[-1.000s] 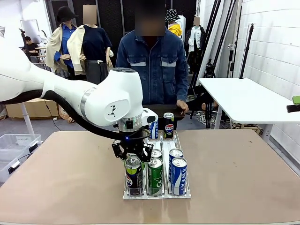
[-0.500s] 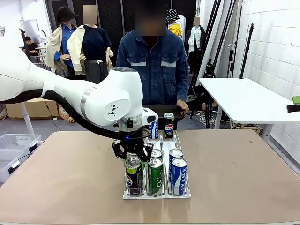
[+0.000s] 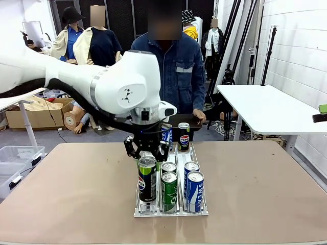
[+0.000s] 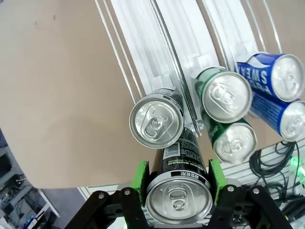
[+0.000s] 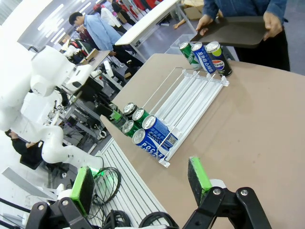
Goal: Retrieve and hand over the desired beverage to the person.
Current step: Pick up a can of the same type that the person held from the Automatic Can Dispenser.
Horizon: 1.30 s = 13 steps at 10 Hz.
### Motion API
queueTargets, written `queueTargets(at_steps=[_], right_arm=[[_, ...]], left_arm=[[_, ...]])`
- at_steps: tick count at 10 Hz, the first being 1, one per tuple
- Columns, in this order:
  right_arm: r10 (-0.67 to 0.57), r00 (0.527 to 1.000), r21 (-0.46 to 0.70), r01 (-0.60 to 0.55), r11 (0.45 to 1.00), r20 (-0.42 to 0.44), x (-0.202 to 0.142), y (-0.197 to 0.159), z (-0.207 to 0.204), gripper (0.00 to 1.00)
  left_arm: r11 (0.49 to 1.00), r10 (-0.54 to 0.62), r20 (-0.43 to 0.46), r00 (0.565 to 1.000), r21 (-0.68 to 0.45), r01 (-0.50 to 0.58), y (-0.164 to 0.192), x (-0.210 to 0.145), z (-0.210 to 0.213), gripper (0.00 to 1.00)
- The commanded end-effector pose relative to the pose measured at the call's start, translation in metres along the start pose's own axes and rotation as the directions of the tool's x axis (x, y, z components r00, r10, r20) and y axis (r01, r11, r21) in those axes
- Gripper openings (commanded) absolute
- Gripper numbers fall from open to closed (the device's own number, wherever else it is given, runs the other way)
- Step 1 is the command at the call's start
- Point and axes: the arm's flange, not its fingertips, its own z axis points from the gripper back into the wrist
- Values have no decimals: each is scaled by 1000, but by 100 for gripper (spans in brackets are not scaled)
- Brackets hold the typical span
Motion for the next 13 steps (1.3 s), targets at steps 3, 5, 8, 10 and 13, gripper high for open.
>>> queueTargets(at_steps=[3,5,8,10,13], right_arm=[[5,1000,8,-5,1000,7,1,0,-1,100],[5,1000,8,-5,1000,7,1,0,-1,100],[5,1000,8,-5,1000,7,1,0,-1,100],[5,1000,8,-5,1000,7,1,0,-1,100],[5,1000,8,-5,1000,7,1,0,-1,100]], left_arm=[[999,-22,21,1000,45,21,-5,7,61,0],[999,-42,19,999,16,42,-6,5,86,0],[999,-45,14,999,9,45,-5,9,109,0],[999,-32,-8,999,-9,32,8,15,118,0],[999,-35,-12,999,11,35,35,14,126,0]])
